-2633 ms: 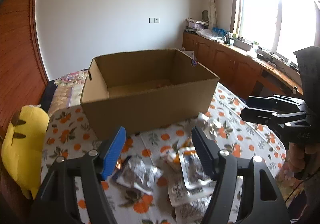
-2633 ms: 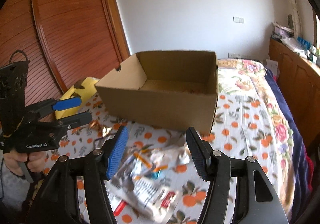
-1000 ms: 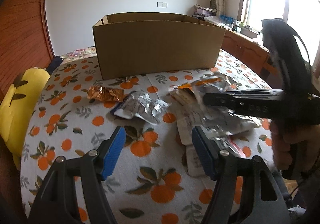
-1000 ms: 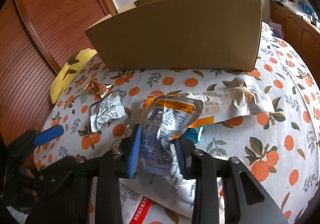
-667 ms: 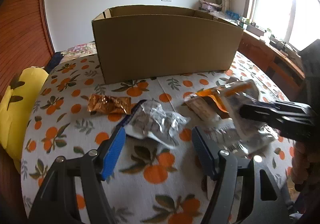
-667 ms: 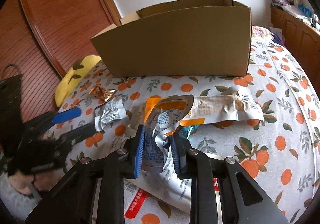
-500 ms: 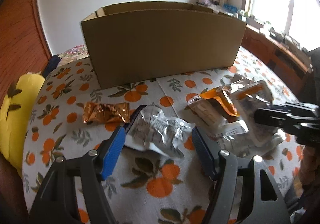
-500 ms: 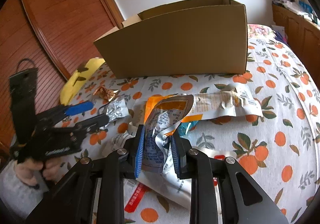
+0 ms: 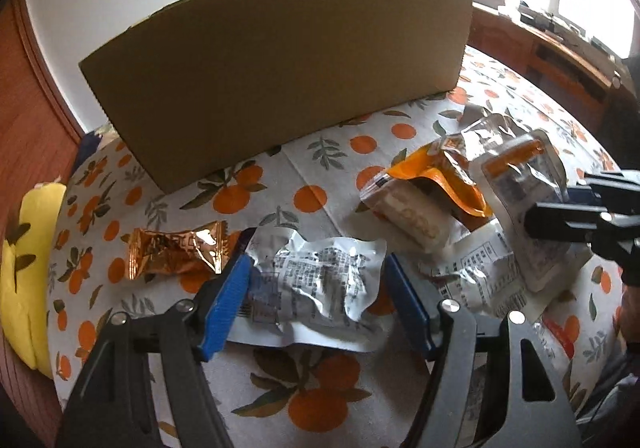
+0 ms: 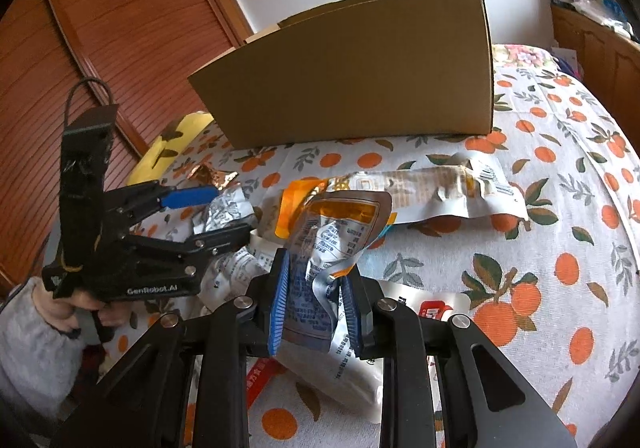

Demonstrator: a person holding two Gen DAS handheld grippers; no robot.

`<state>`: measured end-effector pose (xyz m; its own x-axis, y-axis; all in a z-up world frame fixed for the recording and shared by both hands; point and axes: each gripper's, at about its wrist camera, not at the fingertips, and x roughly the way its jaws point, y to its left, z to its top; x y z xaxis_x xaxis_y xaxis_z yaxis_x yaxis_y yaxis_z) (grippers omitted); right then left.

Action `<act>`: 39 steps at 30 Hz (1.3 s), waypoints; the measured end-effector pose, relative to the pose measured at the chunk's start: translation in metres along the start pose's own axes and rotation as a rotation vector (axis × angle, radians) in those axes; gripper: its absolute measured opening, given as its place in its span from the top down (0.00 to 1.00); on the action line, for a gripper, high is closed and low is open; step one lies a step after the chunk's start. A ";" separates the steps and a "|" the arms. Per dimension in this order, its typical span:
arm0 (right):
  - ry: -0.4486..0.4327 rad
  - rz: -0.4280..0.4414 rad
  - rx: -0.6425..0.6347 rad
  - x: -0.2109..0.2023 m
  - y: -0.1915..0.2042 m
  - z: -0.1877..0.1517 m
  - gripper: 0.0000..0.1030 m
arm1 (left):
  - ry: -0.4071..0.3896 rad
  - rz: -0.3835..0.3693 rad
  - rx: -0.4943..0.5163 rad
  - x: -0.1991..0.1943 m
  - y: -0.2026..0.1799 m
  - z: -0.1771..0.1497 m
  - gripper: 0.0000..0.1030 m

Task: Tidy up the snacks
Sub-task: 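Grasp white-orange pouch with right tool while left tool grasps small clear packet, then carry clear packet with left tool while right tool carries pouch over box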

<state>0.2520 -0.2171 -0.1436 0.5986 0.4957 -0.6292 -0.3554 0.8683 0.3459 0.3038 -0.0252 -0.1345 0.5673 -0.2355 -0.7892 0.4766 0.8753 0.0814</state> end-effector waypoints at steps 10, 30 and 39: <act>0.002 -0.001 -0.007 -0.001 -0.002 -0.001 0.77 | 0.020 0.029 0.016 -0.011 -0.004 -0.007 0.46; -0.010 -0.023 -0.032 0.003 0.003 -0.003 0.76 | -0.078 0.094 -0.007 -0.066 -0.004 -0.013 0.86; -0.014 -0.026 -0.034 0.002 0.004 -0.004 0.77 | -0.118 0.082 -0.052 -0.085 0.003 -0.015 0.86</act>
<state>0.2494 -0.2129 -0.1462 0.6178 0.4732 -0.6280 -0.3634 0.8801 0.3057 0.2470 0.0043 -0.0764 0.6795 -0.2076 -0.7037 0.3916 0.9137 0.1085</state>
